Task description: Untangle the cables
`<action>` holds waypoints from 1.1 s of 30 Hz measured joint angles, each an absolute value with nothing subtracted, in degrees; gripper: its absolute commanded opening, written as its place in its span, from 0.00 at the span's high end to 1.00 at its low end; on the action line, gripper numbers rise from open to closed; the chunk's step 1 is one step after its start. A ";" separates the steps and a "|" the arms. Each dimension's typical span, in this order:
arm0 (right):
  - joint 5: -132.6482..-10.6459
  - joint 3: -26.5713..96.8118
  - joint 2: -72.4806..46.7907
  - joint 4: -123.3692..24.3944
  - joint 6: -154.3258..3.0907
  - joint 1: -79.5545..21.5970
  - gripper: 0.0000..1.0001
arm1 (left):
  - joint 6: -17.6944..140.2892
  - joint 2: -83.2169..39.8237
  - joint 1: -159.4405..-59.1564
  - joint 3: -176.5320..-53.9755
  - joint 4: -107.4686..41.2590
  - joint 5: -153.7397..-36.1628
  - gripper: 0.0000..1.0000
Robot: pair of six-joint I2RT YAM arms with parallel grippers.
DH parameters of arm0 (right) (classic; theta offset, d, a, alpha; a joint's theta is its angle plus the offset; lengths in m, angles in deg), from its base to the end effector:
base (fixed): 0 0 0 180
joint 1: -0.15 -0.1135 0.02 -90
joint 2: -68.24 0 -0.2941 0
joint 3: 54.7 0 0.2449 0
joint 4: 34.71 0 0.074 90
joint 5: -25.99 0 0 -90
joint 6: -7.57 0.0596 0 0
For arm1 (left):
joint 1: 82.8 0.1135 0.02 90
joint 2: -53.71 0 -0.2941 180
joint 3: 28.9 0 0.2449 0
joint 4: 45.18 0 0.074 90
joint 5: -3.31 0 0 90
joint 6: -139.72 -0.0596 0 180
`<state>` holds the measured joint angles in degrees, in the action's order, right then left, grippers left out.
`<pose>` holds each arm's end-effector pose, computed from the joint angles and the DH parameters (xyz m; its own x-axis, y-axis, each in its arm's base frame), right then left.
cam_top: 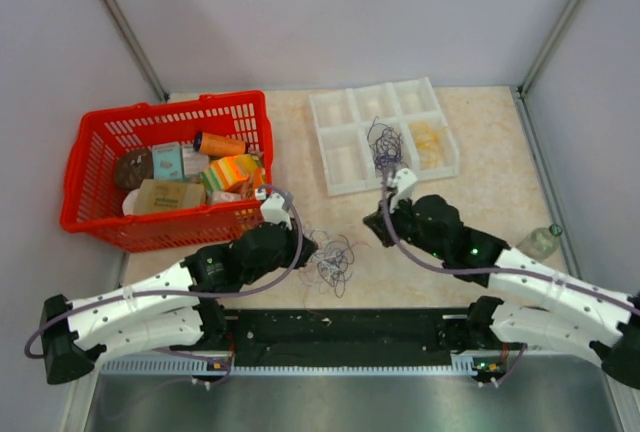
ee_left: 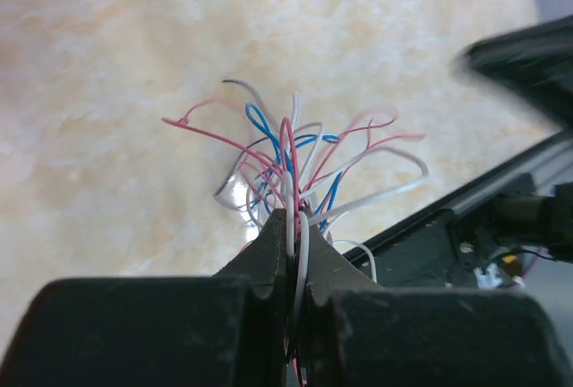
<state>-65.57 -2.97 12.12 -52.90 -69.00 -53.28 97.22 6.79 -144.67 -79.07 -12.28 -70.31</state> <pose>0.1319 0.1805 0.2876 -0.4125 -0.1663 -0.8957 -0.7423 0.6313 0.2246 0.0986 -0.1487 0.2773 -0.6962 -0.1981 -0.6900 0.3216 0.7733 -0.5465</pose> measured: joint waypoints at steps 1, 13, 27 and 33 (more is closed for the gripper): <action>-60.61 -2.97 15.11 -54.41 -67.67 -53.26 1.00 | 97.64 6.84 -144.67 -79.07 -11.14 -69.13 1.00; -33.66 10.10 28.38 -66.61 -64.56 -51.03 0.70 | 101.16 8.74 -144.58 -73.85 -1.33 -62.29 1.00; -78.49 -7.52 10.46 -52.40 -74.68 -51.20 0.49 | 96.11 17.92 -144.49 -71.47 -10.38 -72.60 1.00; -82.11 -7.32 9.28 -47.35 -76.74 -52.28 0.48 | 95.80 16.41 -144.47 -71.47 -10.49 -75.38 1.00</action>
<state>-82.11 -7.32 9.28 -47.35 -76.74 -52.28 95.80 16.41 -144.47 -71.47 -10.49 -75.38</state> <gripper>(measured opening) 0.516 0.022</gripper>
